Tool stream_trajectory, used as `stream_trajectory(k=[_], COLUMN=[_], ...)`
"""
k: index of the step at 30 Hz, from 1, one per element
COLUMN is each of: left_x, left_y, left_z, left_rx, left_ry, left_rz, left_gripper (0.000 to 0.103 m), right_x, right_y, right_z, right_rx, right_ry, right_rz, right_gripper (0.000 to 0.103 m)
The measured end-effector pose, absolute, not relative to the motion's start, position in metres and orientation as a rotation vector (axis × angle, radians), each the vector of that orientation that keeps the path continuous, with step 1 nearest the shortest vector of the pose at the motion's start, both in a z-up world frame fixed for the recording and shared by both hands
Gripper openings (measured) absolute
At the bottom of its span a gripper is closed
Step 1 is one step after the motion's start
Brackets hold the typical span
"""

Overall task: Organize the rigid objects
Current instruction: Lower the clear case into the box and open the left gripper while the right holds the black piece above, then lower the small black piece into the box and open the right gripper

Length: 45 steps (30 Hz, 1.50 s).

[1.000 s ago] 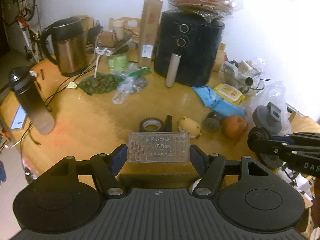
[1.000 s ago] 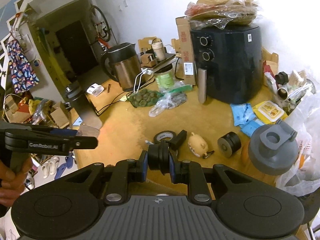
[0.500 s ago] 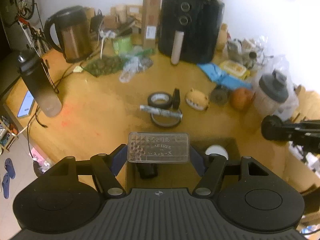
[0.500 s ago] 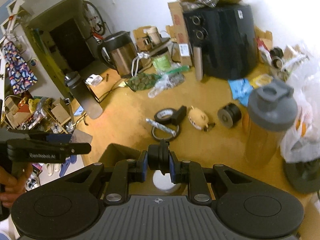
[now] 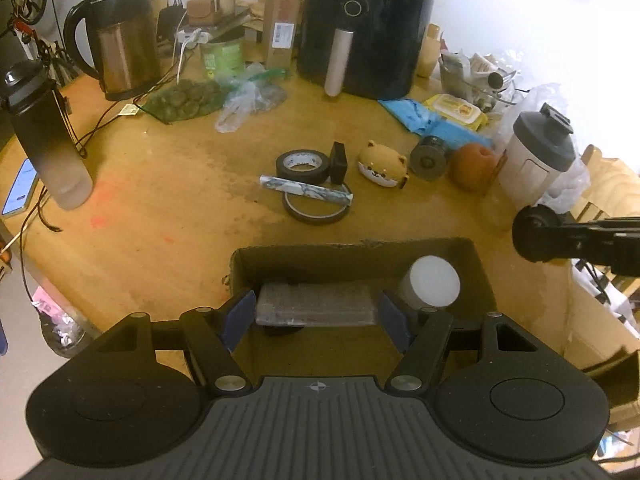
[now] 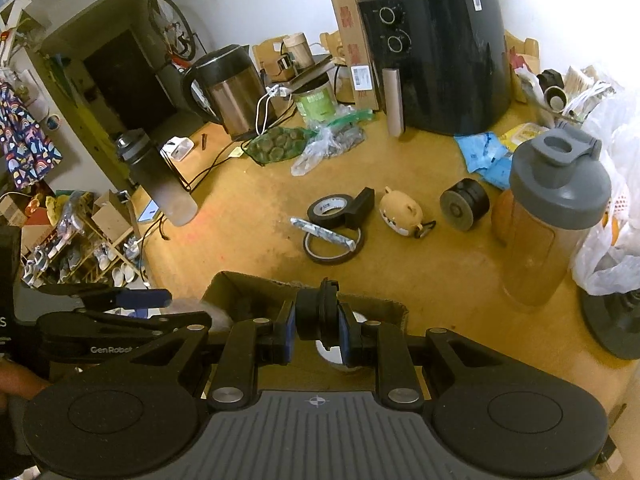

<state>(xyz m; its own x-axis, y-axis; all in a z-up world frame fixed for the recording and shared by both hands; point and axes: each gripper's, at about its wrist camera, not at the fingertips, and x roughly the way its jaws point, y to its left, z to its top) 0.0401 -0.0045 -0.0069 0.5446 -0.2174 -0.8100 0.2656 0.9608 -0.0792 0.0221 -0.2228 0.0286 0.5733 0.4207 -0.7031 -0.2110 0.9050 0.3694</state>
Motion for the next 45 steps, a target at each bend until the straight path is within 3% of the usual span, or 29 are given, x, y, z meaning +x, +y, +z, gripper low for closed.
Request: stream_trajectory(k=[38,39,41,45], left_x=[0.065,0.065,0.065,0.065], left_y=[0.059,0.060,0.062,0.064], left_z=[-0.003,-0.004,-0.005,-0.005], left_rx=[-0.008,-0.010,-0.014,-0.020], left_ry=[0.973,0.974,0.976,0.975], left_rz=[-0.288,-0.290,-0.295,-0.304], left_gripper=[0.069,0.069,0.069,0.069], right_x=[0.047,0.047,0.044,0.042], right_y=[-0.160,-0.158,-0.156,-0.157], right_z=[0.012,0.010,0.008,0.011], right_rx=[0.231,0.222,0.213,0.214], right_ry=[0.995,1.003,1.004,0.981], right_rz=[0.378,0.366,0.349,0.312], right_gripper=[0.026,0.030,0.063,0.087])
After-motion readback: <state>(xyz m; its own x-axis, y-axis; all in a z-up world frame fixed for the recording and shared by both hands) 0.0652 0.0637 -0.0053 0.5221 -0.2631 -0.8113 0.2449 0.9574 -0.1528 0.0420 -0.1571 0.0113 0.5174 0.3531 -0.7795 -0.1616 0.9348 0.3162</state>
